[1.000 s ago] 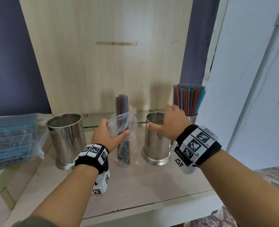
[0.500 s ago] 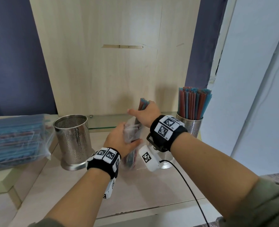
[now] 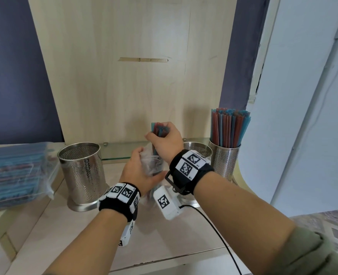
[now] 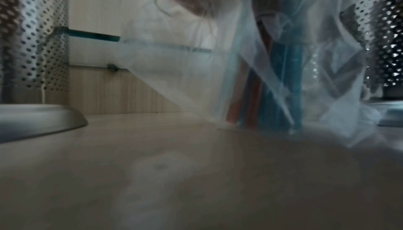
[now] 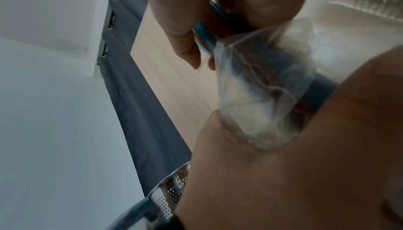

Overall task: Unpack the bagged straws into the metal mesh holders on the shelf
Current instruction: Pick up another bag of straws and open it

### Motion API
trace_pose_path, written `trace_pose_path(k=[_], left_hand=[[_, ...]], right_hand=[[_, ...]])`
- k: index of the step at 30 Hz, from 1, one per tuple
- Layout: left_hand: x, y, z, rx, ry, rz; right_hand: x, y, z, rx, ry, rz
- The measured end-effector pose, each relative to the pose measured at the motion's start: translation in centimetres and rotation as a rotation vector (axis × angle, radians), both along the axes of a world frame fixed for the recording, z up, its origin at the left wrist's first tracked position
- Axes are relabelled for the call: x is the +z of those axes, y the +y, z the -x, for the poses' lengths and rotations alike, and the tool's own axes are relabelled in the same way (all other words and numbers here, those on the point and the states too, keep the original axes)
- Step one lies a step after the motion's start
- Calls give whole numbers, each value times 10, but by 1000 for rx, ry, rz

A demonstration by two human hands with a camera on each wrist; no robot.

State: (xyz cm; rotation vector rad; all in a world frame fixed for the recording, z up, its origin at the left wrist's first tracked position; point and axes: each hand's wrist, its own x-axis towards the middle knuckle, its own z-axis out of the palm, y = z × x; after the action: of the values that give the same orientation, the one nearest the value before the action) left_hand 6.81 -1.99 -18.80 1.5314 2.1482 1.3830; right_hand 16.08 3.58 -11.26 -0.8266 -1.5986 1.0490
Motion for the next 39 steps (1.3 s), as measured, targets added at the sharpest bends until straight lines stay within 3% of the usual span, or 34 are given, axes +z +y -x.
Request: trace_pose_path(k=[5, 12, 18, 21, 24, 29, 33, 37, 39], left_hand=[[1, 1, -1, -8, 10, 27], [1, 1, -2, 13, 43, 40], [-4, 3, 0, 54, 98, 57], [-5, 5, 1, 65, 119, 62], [-5, 6, 1, 66, 126, 60], [-5, 5, 1, 62, 152, 63], [-5, 5, 1, 59, 153, 56], [-5, 6, 2, 54, 147, 48], [-6, 6, 2, 54, 149, 47]], right_hand=[[-5, 4, 0, -51, -140, 11], [72, 16, -28, -26, 108, -104], [147, 27, -74, 94, 401, -35], [164, 37, -93, 67, 432, -36], [153, 50, -97, -6, 263, -90], [89, 67, -84, -107, -97, -147], [46, 70, -78, -103, -242, -96], [27, 76, -75, -82, -290, 7], [22, 81, -76, -100, -417, -25]])
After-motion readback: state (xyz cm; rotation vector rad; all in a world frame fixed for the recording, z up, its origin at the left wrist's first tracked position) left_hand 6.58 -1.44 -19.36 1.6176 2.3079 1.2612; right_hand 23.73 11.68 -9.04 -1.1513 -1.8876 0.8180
